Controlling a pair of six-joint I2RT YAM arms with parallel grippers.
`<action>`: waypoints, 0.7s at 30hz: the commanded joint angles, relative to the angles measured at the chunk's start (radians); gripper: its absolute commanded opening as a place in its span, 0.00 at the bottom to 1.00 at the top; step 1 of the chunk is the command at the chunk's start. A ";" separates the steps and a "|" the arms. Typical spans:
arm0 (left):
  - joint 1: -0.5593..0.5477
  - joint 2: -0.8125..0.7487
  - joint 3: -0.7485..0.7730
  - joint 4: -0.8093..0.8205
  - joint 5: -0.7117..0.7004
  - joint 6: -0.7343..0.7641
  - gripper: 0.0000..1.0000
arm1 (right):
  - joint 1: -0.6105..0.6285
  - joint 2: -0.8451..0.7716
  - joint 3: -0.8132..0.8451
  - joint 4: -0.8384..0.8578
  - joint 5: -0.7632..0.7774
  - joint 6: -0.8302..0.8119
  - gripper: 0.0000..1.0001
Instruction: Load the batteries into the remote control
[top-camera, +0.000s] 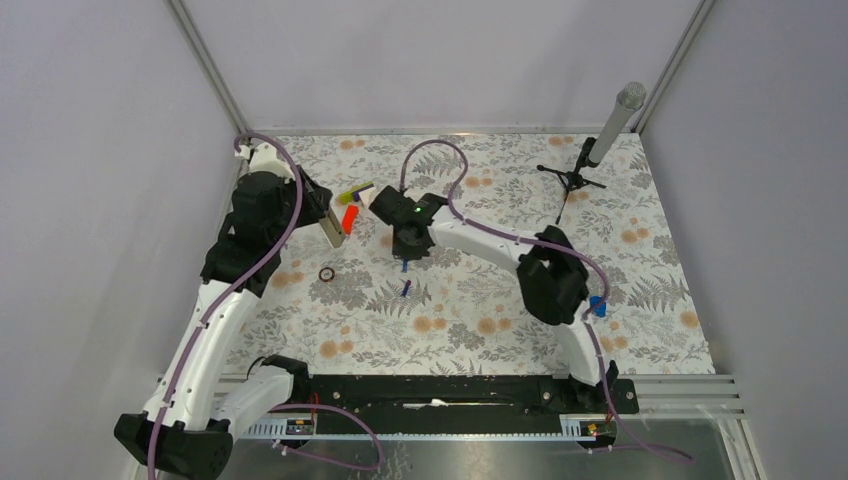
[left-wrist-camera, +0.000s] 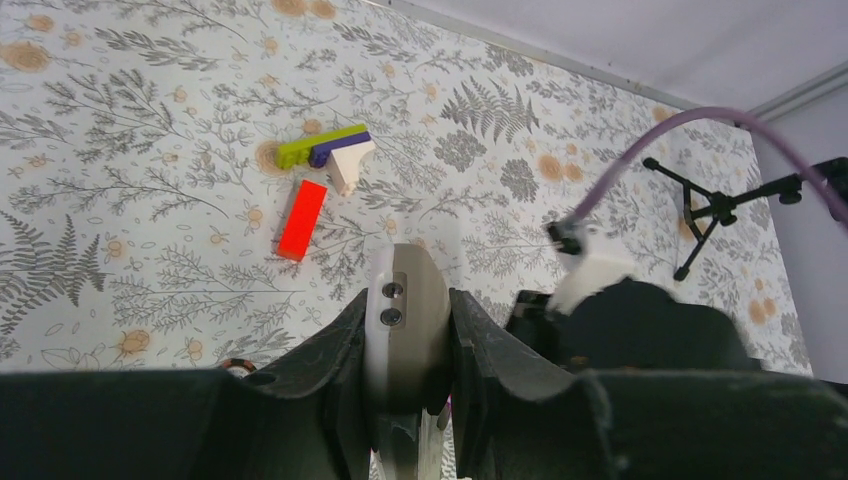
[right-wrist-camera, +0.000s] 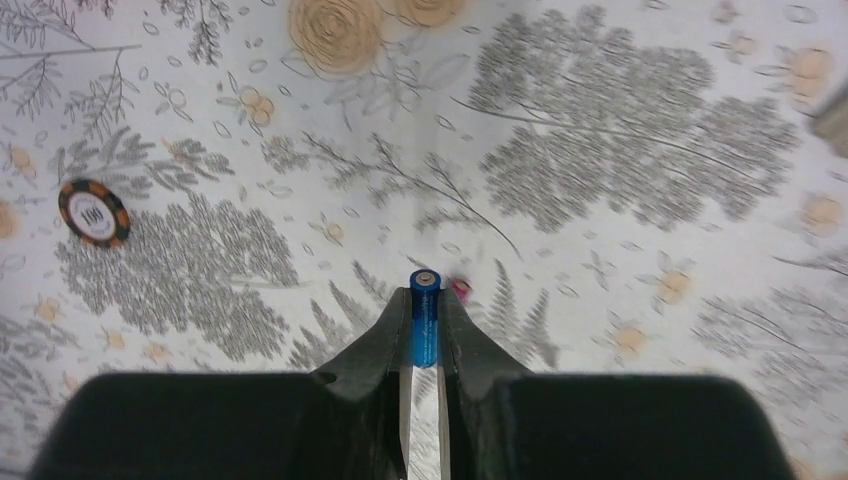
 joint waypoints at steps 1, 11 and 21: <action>0.005 -0.020 -0.011 0.029 0.093 0.016 0.00 | -0.042 -0.199 -0.141 -0.028 0.052 -0.068 0.10; 0.003 0.015 -0.091 0.260 0.775 0.100 0.00 | -0.148 -0.441 -0.619 0.064 -0.064 -0.194 0.12; 0.003 0.078 -0.046 0.399 0.937 0.092 0.00 | -0.160 -0.409 -0.693 0.118 -0.031 -0.231 0.15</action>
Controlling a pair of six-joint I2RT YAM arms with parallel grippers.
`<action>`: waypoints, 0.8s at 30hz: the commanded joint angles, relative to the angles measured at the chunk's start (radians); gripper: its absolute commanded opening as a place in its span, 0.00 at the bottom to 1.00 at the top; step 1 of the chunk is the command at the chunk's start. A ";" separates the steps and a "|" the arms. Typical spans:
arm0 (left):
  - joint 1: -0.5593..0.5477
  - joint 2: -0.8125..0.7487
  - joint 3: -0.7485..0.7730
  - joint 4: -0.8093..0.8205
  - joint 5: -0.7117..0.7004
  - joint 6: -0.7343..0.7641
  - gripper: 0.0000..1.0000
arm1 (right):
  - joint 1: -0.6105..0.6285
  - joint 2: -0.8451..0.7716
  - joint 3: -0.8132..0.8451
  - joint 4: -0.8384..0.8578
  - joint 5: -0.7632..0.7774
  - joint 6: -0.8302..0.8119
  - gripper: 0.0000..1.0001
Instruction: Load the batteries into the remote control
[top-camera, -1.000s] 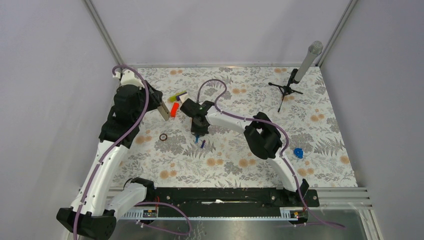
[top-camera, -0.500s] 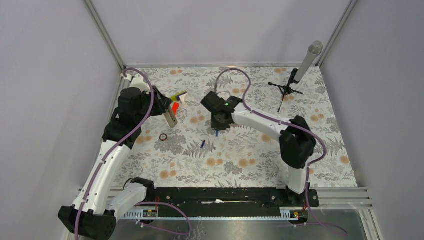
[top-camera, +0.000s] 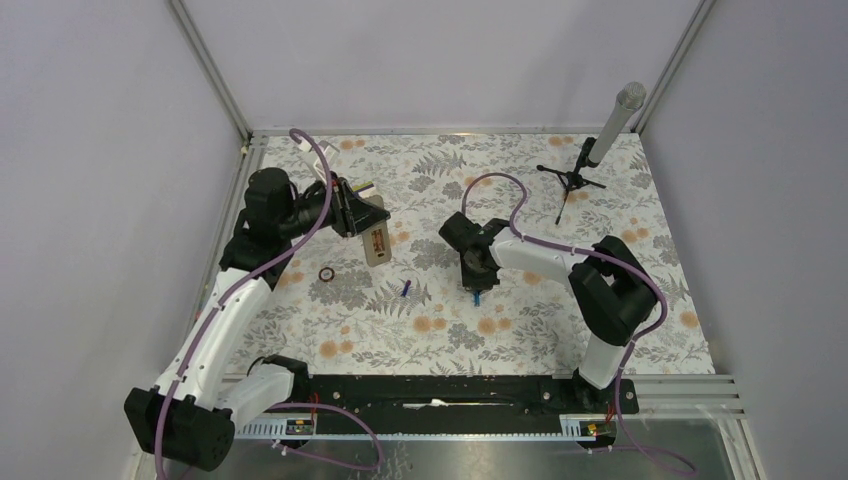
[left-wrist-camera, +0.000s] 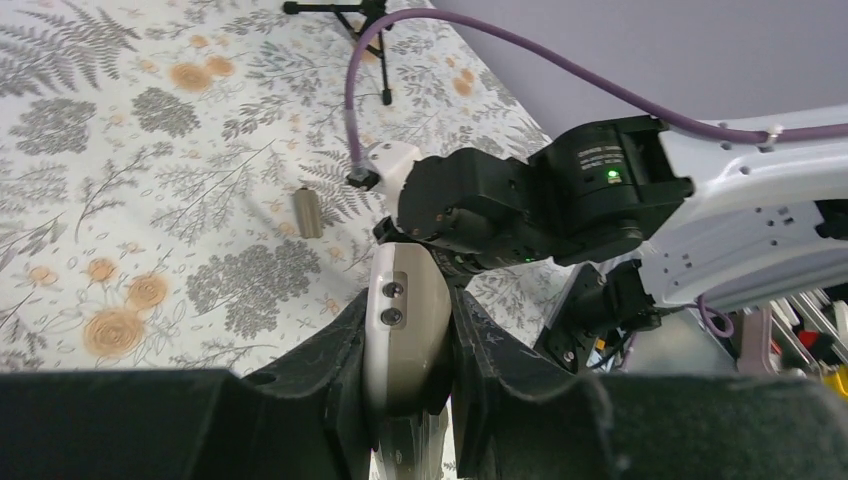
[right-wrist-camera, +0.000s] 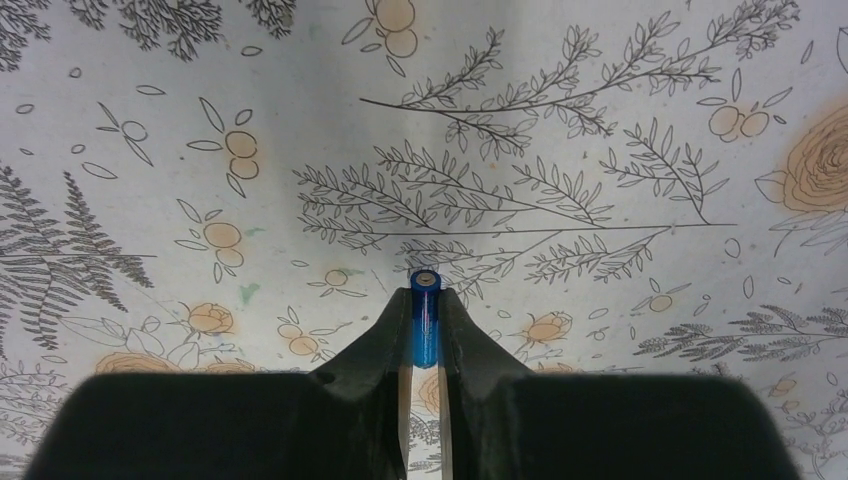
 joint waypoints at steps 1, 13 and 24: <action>0.003 0.021 0.051 0.147 0.115 0.002 0.00 | -0.004 0.008 0.014 0.043 0.023 -0.031 0.16; 0.003 0.009 0.007 0.244 0.042 -0.076 0.00 | -0.009 0.037 -0.016 0.035 0.029 -0.002 0.38; 0.003 0.002 -0.004 0.241 0.001 -0.083 0.00 | -0.023 0.061 -0.052 0.064 -0.003 0.028 0.29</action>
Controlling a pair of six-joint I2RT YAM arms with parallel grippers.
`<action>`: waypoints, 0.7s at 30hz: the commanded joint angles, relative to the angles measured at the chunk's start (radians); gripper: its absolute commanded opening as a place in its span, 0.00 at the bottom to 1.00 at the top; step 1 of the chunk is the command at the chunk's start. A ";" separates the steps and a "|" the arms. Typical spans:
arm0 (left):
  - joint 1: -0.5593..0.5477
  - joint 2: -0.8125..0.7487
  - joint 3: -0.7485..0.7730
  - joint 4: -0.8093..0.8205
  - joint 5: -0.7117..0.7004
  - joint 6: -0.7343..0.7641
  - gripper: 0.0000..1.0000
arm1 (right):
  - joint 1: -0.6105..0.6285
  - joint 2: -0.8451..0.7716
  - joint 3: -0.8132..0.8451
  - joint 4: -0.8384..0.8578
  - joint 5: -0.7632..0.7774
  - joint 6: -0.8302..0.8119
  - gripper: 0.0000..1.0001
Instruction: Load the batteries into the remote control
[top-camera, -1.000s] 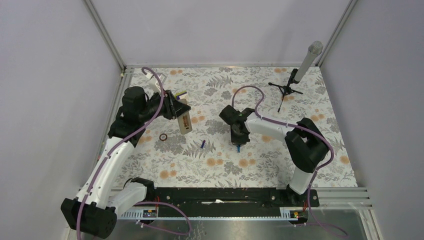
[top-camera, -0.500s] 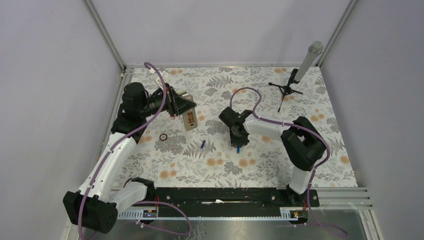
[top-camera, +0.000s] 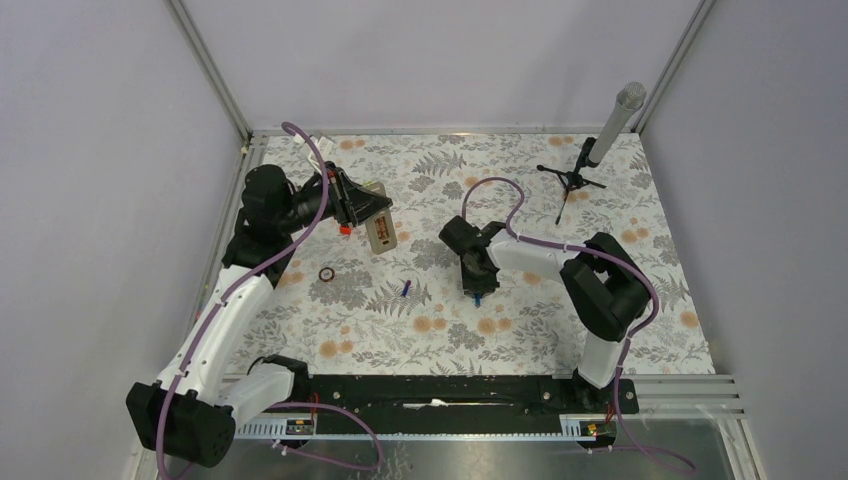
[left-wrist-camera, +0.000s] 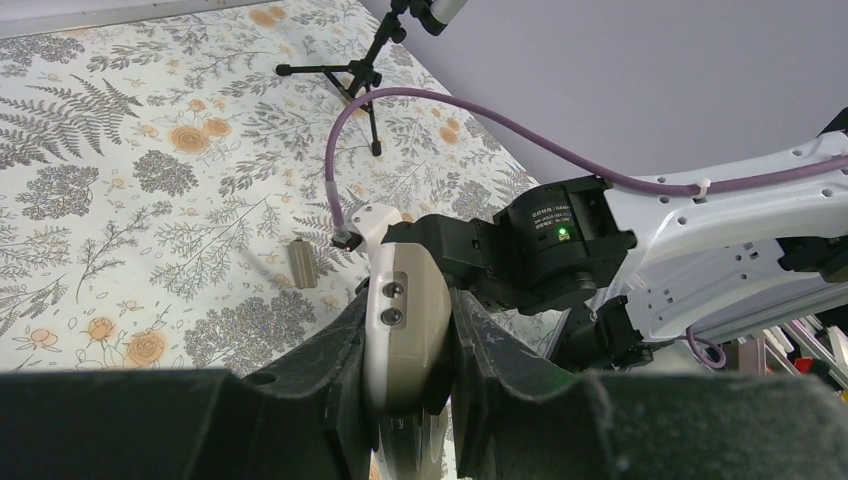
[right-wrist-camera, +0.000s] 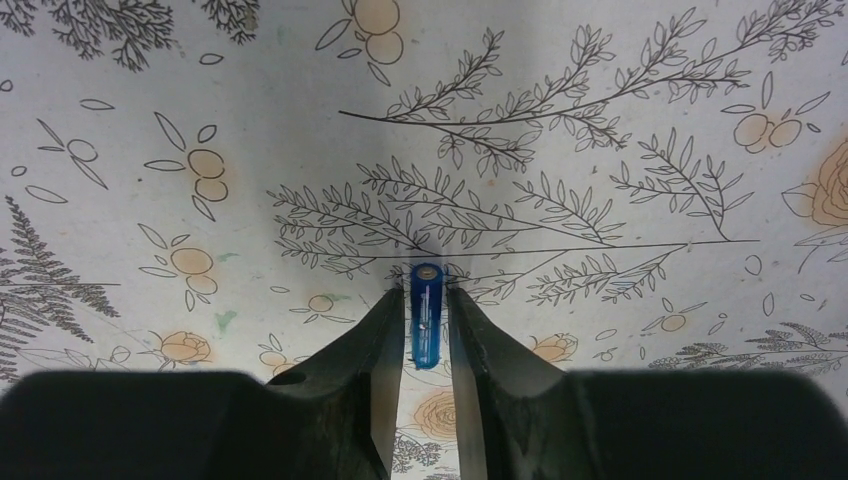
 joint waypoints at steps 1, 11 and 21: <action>0.004 -0.024 -0.003 0.065 -0.028 -0.009 0.00 | -0.022 0.025 -0.032 0.018 0.004 0.038 0.26; -0.007 0.039 -0.021 0.072 -0.062 -0.134 0.00 | -0.022 -0.159 0.029 0.061 0.128 -0.018 0.11; -0.083 0.206 0.017 0.149 -0.081 -0.327 0.00 | -0.023 -0.417 0.215 0.262 -0.106 -0.159 0.11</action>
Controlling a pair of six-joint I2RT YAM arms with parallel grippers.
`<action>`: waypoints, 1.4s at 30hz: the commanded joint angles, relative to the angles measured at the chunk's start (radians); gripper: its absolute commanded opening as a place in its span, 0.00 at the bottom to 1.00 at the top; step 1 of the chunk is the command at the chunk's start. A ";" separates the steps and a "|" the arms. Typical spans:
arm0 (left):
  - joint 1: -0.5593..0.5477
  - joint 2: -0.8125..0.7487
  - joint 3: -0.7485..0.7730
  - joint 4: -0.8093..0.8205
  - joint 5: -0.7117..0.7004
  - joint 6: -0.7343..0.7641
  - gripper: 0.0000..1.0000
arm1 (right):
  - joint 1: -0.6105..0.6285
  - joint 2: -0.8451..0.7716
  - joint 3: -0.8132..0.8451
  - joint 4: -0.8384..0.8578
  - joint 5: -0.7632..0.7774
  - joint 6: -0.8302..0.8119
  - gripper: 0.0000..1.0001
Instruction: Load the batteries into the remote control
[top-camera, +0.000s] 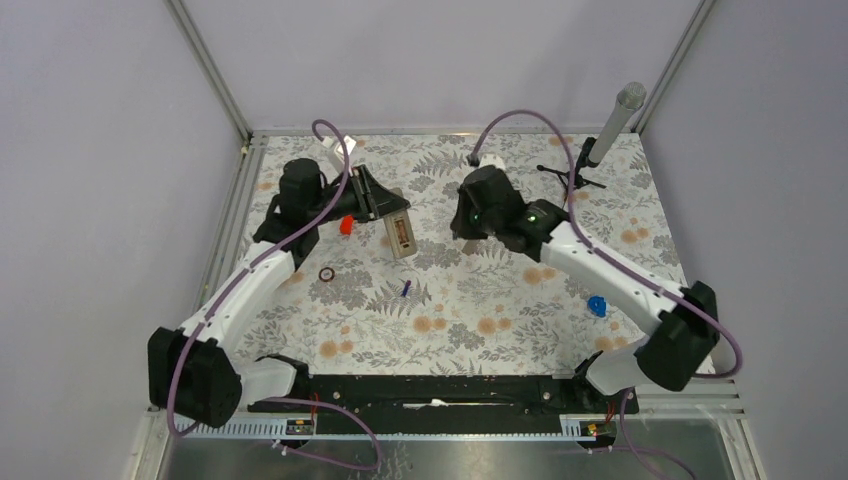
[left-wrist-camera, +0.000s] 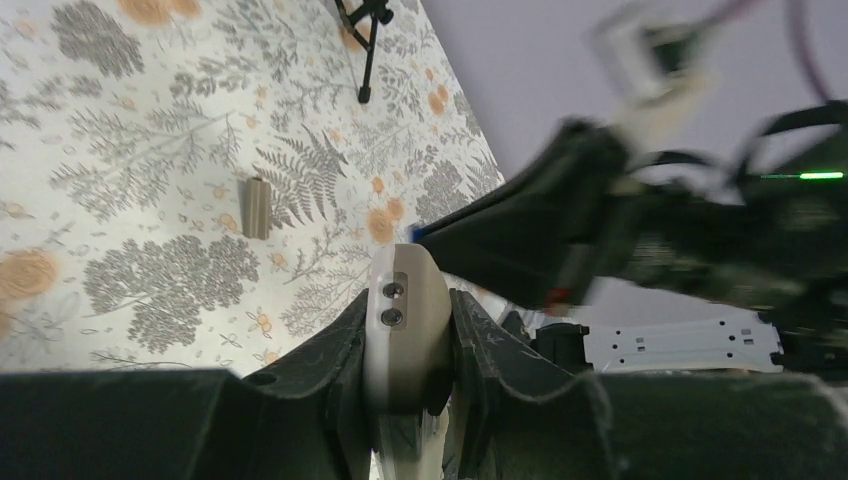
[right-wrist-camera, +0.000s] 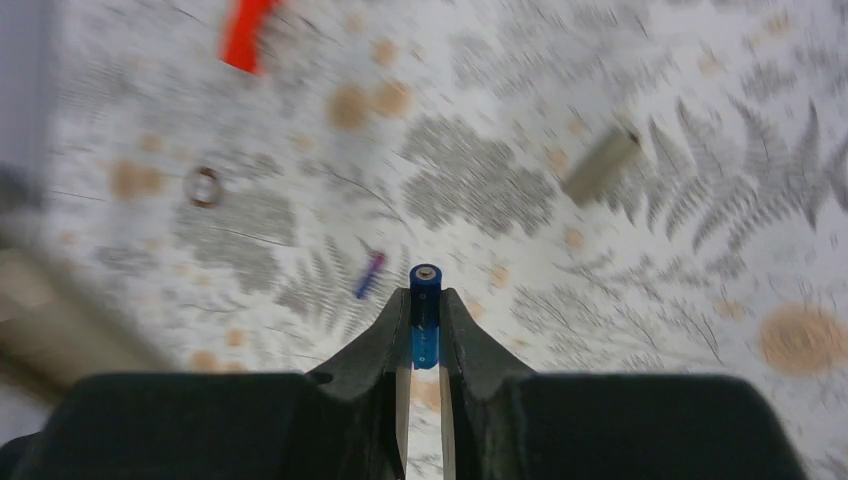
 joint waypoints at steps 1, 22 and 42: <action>-0.035 0.050 0.041 0.114 -0.013 -0.106 0.00 | -0.005 -0.113 0.078 0.167 -0.145 -0.097 0.11; -0.046 0.203 0.202 0.005 0.008 -0.291 0.00 | 0.026 -0.090 0.048 0.432 -0.315 -0.182 0.15; -0.044 0.223 0.240 -0.083 0.038 -0.315 0.00 | 0.030 -0.055 0.025 0.418 -0.334 -0.264 0.18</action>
